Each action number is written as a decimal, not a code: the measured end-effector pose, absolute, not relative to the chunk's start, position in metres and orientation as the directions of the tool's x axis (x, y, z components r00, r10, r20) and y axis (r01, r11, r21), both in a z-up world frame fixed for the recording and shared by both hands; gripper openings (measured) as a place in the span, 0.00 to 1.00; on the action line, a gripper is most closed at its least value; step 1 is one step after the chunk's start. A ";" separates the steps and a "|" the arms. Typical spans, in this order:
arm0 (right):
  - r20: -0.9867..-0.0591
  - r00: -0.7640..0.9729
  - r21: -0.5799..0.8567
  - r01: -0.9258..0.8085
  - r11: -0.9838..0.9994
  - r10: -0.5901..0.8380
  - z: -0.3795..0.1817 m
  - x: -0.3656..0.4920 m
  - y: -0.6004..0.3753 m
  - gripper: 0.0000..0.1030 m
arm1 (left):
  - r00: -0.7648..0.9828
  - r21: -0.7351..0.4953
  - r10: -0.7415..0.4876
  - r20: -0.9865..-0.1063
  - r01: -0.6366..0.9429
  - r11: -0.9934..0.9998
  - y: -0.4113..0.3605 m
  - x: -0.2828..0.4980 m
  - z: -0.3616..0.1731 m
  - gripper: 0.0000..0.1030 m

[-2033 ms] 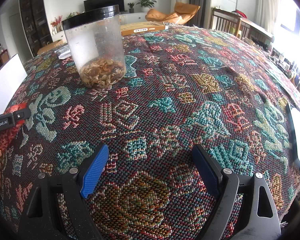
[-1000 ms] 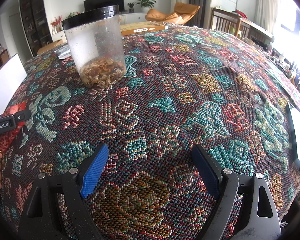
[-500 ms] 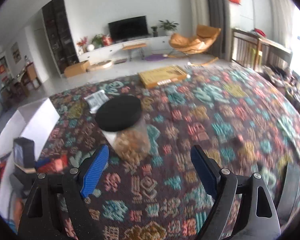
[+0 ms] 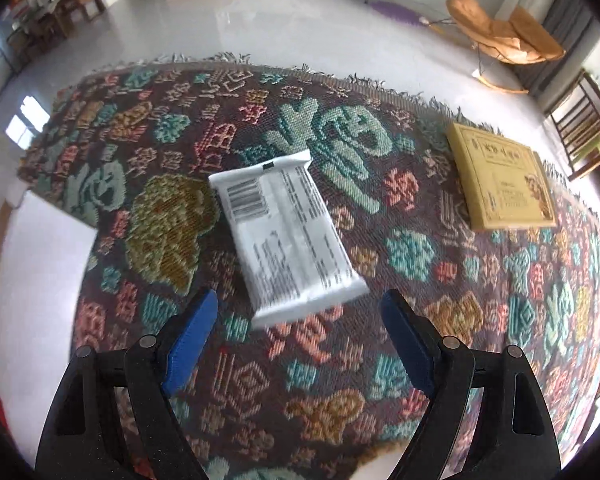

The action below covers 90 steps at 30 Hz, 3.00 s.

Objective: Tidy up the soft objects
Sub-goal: 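Grasp the white snack packet with the right tool while the left tool holds the red bag, then lift the white packet with the right tool while the left tool holds the red bag, then carry the red bag and white packet over the white box and open both tools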

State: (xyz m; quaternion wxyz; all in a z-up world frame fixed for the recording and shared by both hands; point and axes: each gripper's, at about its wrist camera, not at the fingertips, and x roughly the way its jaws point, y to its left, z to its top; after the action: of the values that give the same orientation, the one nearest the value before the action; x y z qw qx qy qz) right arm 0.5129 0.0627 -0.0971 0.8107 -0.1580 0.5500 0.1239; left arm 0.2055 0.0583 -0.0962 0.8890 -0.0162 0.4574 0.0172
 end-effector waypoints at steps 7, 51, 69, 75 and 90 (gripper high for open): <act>-0.951 0.310 -0.137 -0.385 0.913 -0.011 -0.147 0.538 0.070 0.63 | 0.581 -0.013 0.016 -0.814 -0.045 0.999 0.059 0.205 -0.096 1.00; -0.914 0.401 0.048 -0.047 0.998 0.063 -0.136 0.358 -0.247 0.74 | 0.580 -0.011 0.017 -0.814 -0.045 0.999 0.058 0.208 -0.096 1.00; -0.939 0.277 0.157 -0.180 0.971 0.203 -0.145 0.380 -0.240 0.70 | 0.452 -0.009 -0.036 -0.891 0.063 0.998 0.058 0.215 -0.094 1.00; -0.924 0.368 0.088 -0.066 0.994 0.106 -0.123 0.371 -0.250 0.48 | 0.529 -0.112 -0.112 -0.841 0.032 0.993 0.071 0.205 -0.076 0.45; -0.734 0.464 0.218 -0.530 0.819 0.496 0.049 0.267 -0.014 0.49 | 0.783 -0.203 -0.051 -0.620 -0.098 0.974 0.204 0.099 0.102 0.45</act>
State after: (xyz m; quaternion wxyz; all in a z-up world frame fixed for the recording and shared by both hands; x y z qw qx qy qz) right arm 0.2673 -0.0140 0.0488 0.8552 -0.0205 0.4221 0.2999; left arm 0.0995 0.2044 0.1021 0.9374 -0.1126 0.3292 0.0126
